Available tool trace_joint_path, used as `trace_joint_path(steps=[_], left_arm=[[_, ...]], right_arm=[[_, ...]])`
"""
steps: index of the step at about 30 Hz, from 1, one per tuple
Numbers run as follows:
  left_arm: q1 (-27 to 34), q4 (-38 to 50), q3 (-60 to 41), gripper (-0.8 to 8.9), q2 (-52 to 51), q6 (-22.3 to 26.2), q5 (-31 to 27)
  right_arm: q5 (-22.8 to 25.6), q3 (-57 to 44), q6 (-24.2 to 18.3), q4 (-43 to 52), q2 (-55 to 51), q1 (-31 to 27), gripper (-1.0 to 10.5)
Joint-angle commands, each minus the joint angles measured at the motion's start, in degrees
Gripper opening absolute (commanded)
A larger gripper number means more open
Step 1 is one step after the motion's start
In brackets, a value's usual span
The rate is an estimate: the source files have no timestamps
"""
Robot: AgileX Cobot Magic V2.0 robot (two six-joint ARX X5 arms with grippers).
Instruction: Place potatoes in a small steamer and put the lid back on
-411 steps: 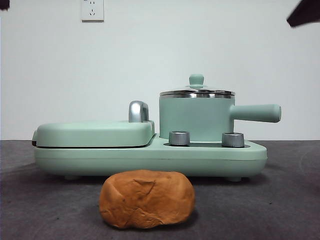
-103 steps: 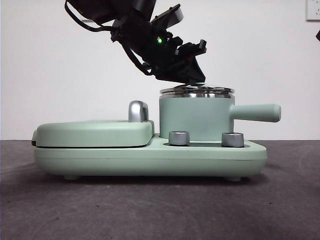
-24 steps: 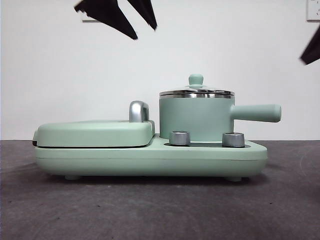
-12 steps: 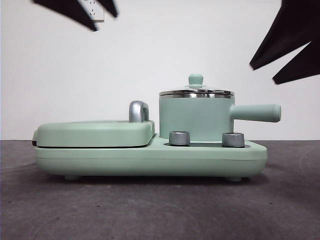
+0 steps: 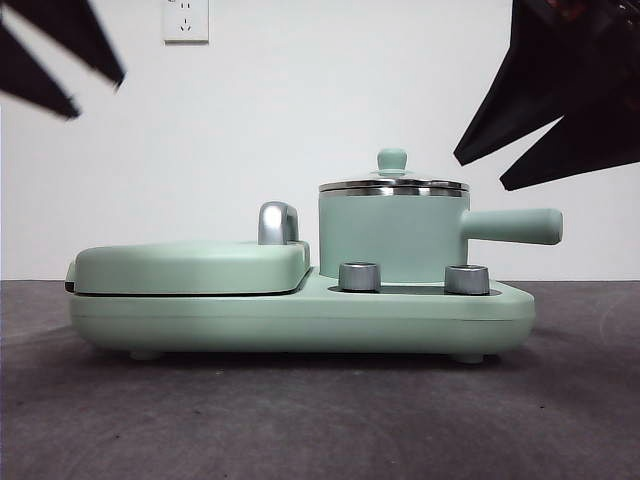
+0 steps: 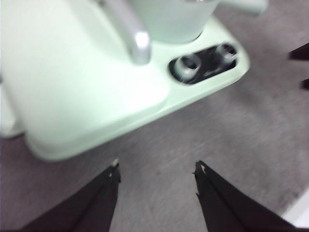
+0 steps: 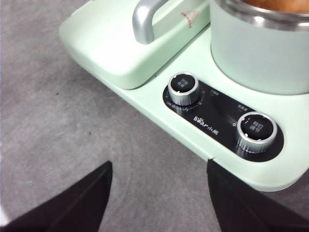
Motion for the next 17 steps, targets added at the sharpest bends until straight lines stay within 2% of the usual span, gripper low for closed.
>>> trace_joint_path(steps=[1,2,3,4,17], left_arm=[[-0.22,-0.59,0.48,2.38,0.31,-1.03,-0.28],[-0.24,-0.76,0.48,1.53,0.31,-0.98,-0.04],[-0.35,-0.94,0.48,-0.21,0.28,-0.94,-0.04],[-0.33,-0.5,0.48,0.09,0.31,-0.72,-0.13],[-0.33,-0.02,0.48,0.06,0.15,-0.81,-0.11]], right_arm=[[-1.7,0.59,-0.39,0.26,0.02,0.52,3.0],[-2.08,0.59,-0.11,0.02,-0.28,0.52,2.1],[-2.03,0.59,0.39,-0.02,-0.44,0.52,0.0],[-1.7,0.59,-0.07,0.59,-0.61,0.5,0.4],[-1.38,0.61,-0.07,1.55,-0.96,0.42,0.2]])
